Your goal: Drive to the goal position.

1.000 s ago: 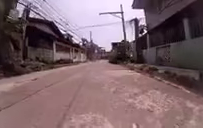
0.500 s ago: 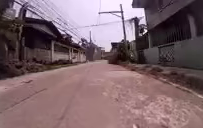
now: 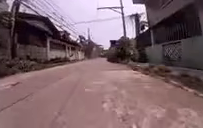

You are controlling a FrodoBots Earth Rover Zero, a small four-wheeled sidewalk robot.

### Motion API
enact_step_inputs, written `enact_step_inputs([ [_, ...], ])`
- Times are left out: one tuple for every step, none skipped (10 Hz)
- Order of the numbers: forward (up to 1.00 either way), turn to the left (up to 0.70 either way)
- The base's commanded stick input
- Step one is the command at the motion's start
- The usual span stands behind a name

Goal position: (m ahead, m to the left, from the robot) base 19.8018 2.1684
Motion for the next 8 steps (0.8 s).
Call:
enact_step_inputs([
  [1.00,-0.15],
  [1.00,-0.08],
  [1.00,0.00],
  [1.00,0.01],
  [1.00,0.01],
  [1.00,0.01],
  [1.00,0.01],
  [1.00,0.01],
])
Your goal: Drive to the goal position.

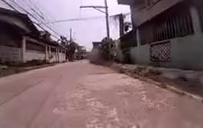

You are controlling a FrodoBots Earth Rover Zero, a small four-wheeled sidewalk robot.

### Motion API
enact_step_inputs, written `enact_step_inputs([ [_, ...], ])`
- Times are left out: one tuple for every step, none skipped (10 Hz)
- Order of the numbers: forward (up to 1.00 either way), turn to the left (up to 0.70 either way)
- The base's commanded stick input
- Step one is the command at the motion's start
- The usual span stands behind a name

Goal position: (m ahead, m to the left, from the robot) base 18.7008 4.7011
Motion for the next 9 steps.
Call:
enact_step_inputs([
  [1.00,0.01],
  [1.00,0.01],
  [1.00,0.01],
  [1.00,0.01],
  [1.00,0.01],
  [1.00,0.01],
  [1.00,0.01],
  [1.00,0.01],
  [1.00,0.01],
])
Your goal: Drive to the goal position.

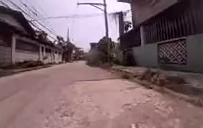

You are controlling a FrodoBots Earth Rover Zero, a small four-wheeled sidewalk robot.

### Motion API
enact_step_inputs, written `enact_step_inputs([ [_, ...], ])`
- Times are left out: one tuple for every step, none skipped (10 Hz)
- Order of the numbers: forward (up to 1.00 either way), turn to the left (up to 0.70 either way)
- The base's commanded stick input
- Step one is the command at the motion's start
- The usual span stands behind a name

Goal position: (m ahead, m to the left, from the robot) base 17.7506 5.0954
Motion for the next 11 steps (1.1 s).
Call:
enact_step_inputs([
  [1.00,0.01],
  [1.00,0.01],
  [1.00,0.01],
  [1.00,0.01],
  [1.00,0.01],
  [1.00,0.01],
  [1.00,0.01],
  [1.00,0.41],
  [1.00,0.41],
  [1.00,0.41],
  [1.00,0.41],
])
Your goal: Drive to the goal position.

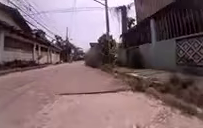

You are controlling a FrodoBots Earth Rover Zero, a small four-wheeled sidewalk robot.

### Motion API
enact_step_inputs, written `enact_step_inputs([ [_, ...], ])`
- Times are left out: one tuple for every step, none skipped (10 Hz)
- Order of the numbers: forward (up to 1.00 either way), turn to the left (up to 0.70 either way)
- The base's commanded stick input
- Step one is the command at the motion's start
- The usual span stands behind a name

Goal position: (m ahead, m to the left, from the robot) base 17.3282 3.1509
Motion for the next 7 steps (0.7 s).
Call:
enact_step_inputs([
  [1.00,0.41],
  [1.00,0.18],
  [1.00,0.01],
  [1.00,0.01],
  [1.00,0.01],
  [1.00,0.01],
  [1.00,0.01],
])
